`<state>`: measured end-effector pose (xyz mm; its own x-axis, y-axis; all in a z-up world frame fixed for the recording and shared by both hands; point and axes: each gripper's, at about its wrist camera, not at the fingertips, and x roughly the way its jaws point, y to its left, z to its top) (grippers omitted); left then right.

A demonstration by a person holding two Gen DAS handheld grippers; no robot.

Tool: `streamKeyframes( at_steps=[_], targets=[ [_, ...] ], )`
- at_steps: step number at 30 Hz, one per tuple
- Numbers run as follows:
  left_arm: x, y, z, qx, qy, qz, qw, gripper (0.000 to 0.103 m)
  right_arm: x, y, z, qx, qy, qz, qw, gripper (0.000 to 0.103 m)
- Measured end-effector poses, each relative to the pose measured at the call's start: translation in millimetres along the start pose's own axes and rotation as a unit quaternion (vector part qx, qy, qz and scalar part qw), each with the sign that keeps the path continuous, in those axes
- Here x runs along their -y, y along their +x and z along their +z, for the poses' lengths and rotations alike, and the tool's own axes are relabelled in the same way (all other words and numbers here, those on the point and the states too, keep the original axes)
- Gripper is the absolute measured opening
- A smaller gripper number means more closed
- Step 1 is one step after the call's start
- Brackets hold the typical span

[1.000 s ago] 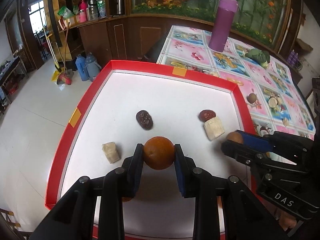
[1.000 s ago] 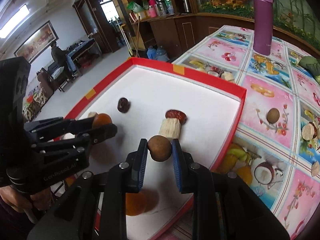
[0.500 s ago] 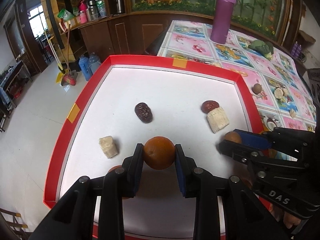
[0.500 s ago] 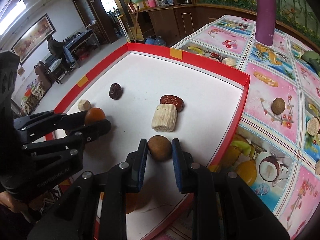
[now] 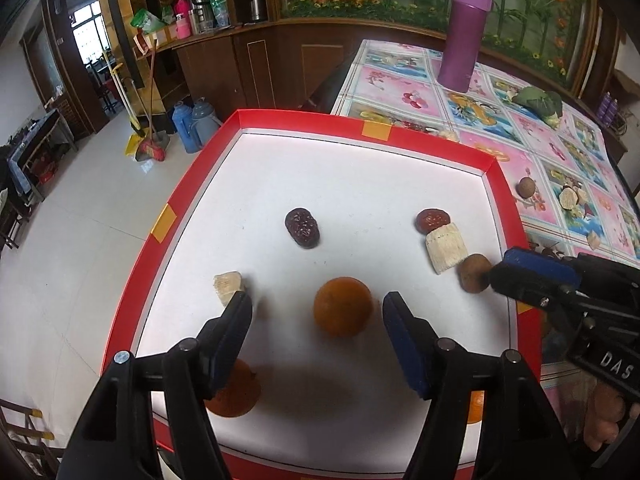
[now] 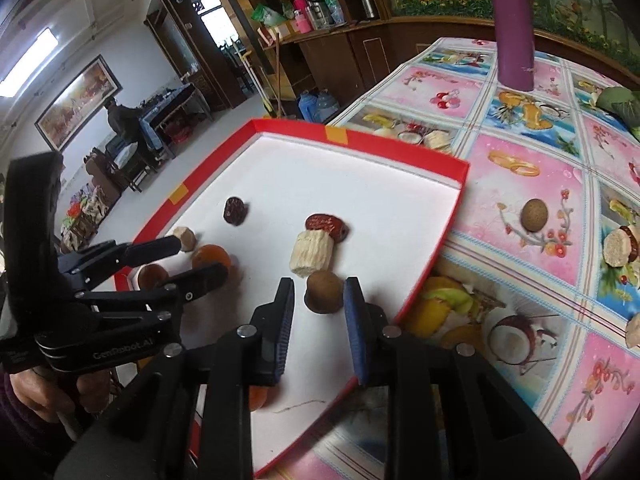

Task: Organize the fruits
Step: 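Carry both fruits into the tray and open both tools, then grasp a beige lump with the right tool while the left grasps a brown round fruit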

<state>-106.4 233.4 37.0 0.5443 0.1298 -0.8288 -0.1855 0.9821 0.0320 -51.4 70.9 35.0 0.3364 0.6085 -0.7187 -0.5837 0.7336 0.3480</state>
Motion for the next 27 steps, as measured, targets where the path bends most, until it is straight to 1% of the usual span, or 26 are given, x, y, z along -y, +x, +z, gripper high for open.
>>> streamKeyframes(
  at_steps=[6, 12, 18, 22, 27],
  targets=[
    [22, -12, 6, 0.014, 0.012, -0.009, 0.9998, 0.068, 30, -23, 1, 0.026, 0.027, -0.017, 0.999, 0.028],
    [68, -23, 15, 0.024, 0.051, -0.035, 0.9978, 0.068, 79, -57, -4, 0.056, 0.072, -0.051, 0.995, 0.028],
    [121, -30, 19, 0.03, 0.099, -0.061, 0.9927, 0.068, 135, -98, -21, 0.079, 0.121, -0.097, 0.985, 0.028],
    [151, -25, 20, 0.022, 0.124, -0.071, 0.9894, 0.068, 166, -115, -35, 0.07, 0.136, -0.13, 0.98, 0.028],
    [177, -15, 18, 0.006, 0.146, -0.082, 0.9859, 0.068, 191, -118, -50, 0.041, 0.143, -0.16, 0.976, 0.028]
  ],
)
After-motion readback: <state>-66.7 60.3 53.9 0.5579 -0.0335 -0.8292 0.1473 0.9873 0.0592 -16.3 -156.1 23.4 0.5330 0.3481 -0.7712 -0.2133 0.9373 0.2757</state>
